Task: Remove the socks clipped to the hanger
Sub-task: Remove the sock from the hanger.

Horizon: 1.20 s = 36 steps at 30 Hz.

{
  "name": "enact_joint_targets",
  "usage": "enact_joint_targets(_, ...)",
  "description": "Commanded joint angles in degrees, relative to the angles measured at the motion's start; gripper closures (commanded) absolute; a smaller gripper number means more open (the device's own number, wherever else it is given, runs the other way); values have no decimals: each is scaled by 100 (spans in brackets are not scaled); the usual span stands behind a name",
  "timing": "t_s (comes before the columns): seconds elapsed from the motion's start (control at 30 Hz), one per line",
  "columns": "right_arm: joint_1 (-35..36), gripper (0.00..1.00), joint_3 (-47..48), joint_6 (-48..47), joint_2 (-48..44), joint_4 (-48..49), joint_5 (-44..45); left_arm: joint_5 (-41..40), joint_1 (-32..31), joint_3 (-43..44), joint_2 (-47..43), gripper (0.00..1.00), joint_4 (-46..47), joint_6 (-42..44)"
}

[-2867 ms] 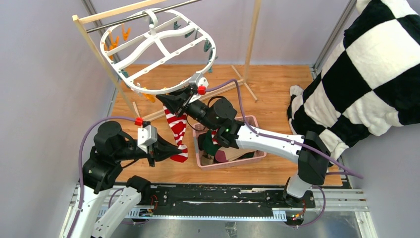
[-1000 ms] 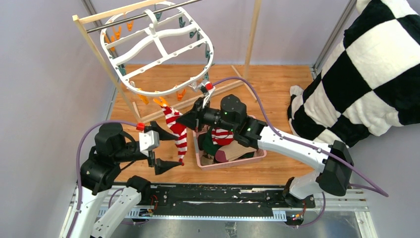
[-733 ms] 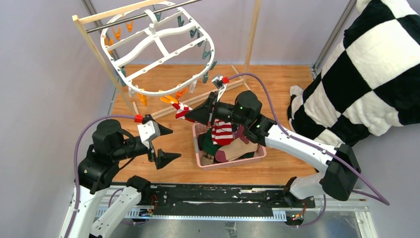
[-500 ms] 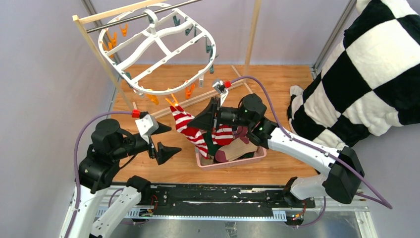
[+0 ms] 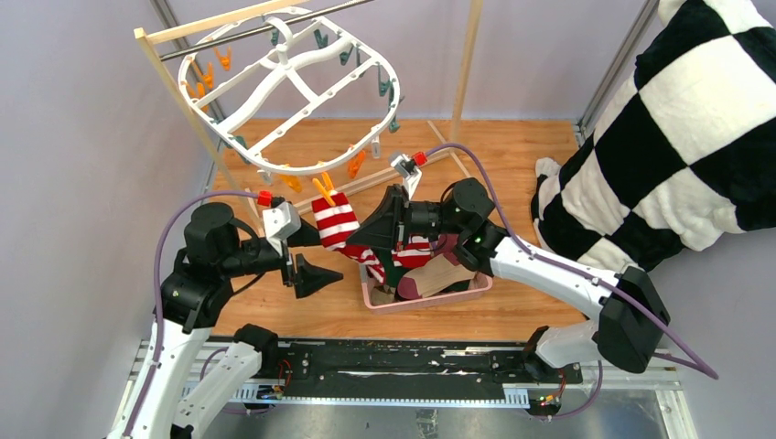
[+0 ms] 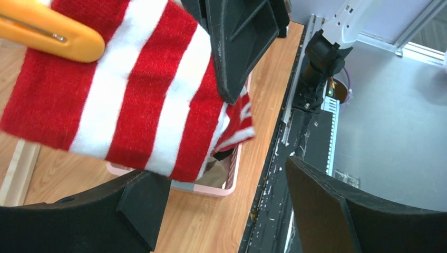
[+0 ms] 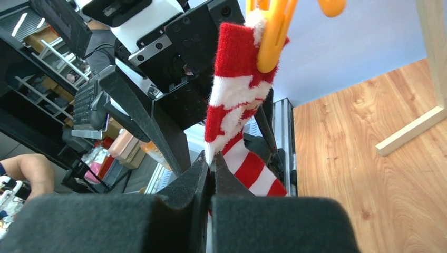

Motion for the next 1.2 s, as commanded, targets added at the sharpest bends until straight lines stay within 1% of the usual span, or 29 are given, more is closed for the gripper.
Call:
enact_joint_targets(0.0, 98, 100, 116, 322, 150, 439, -318, 80, 27, -61, 50, 16, 237, 122)
enact_joint_targets(0.1, 145, 100, 149, 365, 182, 458, -344, -1, 31, -117, 82, 23, 566, -58)
enact_joint_targets(0.2, 160, 100, 173, 351, 151, 373, -311, 41, 27, -117, 112, 38, 778, -183)
enact_joint_targets(0.23, 161, 100, 173, 351, 137, 369, -299, 40, 27, -115, 117, 45, 788, -170)
enact_joint_targets(0.3, 159, 99, 169, 354, 108, 349, -287, -41, 27, -123, 94, 64, 741, -79)
enact_joint_targets(0.37, 160, 95, 193, 334, 84, 261, -281, -178, 27, -136, 44, 93, 666, 25)
enact_joint_targets(0.4, 160, 93, 210, 294, 61, 179, -268, -285, 27, -147, -2, 100, 645, 34)
enact_joint_targets(0.47, 157, 85, 251, 142, -10, -100, -183, -398, 27, -171, -106, 100, 594, 95)
enact_joint_targets(0.5, 159, 77, 289, -45, -94, -390, -27, -404, 27, -188, -162, 100, 557, 145)
enact_joint_targets(0.53, 157, 69, 359, -316, -213, -856, 282, -408, 27, -201, -213, 100, 525, 179)
enact_joint_targets(0.6, 183, 55, 527, -993, -507, -1816, 1096, -371, 27, -211, -281, 100, 418, 266)
enact_joint_targets(0.67, 267, 46, 739, -1589, -786, -2511, 1974, -366, 27, -226, -345, 100, 364, 293)
enact_joint_targets(0.73, 471, 39, 991, -2107, -923, -2880, 2755, -360, 27, -244, -380, 100, 373, 307)
enact_joint_targets(0.8, 694, 35, 1329, -2568, -844, -3195, 3259, -348, 27, -259, -384, 100, 373, 323)
enact_joint_targets(0.9, 900, 35, 1882, -2937, -502, -3615, 3624, -393, 27, -264, -349, 100, 372, 334)
enact_joint_targets(1.07, 1292, 33, 2415, -3474, -164, -3718, 4356, -520, 18, -293, -360, 100, 375, 402)
enact_joint_targets(1.17, 1332, 32, 2756, -3624, 138, -3835, 4408, -534, 18, -316, -397, 100, 374, 447)
